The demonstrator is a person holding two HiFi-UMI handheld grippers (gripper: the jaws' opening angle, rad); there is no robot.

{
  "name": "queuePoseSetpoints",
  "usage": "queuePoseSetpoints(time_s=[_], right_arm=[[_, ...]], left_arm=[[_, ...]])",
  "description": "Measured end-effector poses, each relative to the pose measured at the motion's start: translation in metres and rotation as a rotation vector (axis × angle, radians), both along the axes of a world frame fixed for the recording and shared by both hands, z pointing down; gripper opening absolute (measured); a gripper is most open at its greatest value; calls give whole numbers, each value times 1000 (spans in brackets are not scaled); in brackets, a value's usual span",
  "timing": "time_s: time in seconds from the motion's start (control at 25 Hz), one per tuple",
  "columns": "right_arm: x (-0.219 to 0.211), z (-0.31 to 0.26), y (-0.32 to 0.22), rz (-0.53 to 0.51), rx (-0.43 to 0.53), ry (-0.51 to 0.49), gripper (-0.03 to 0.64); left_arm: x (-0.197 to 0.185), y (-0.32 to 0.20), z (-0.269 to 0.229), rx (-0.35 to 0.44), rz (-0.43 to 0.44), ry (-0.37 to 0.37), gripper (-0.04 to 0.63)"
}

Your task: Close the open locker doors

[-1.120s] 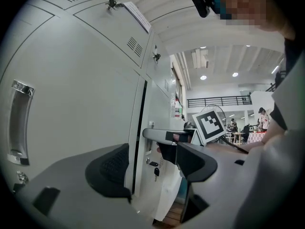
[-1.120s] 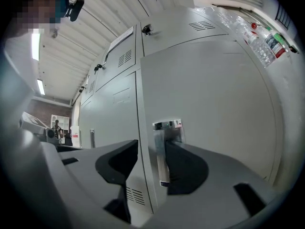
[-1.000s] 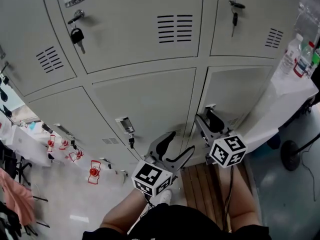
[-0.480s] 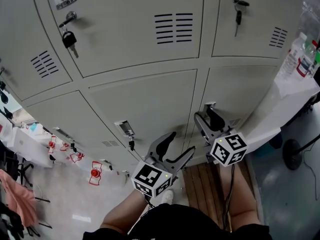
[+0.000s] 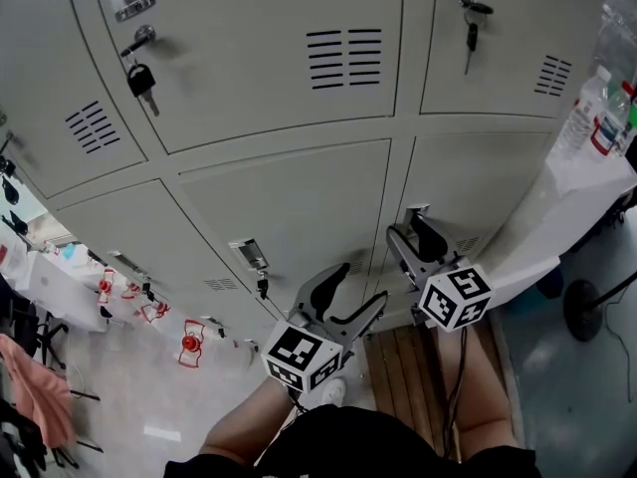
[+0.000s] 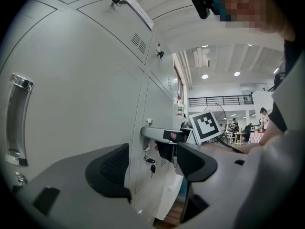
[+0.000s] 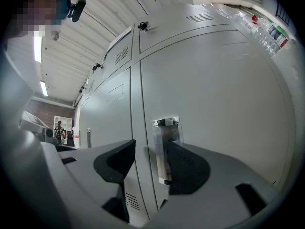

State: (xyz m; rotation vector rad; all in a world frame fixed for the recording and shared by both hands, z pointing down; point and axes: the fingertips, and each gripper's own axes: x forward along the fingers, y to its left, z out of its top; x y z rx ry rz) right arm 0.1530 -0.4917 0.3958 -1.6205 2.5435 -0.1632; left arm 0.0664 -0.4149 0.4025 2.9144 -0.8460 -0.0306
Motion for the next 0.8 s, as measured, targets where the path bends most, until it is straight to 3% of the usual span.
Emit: queuePoseSetpoints(time_s=[0.24,0.6,0.8], right_arm=[[10,-5,21,12,3,-29,218],[14,-21,118,-63,39,-36,212],[7,-16,164,-107,29,-48,196]], left_arm=[[3,13,-7,8,-12,3,333],[-1,81,-14,4,-114,28,311],[-12,131,-7,-13,-164,15,242]])
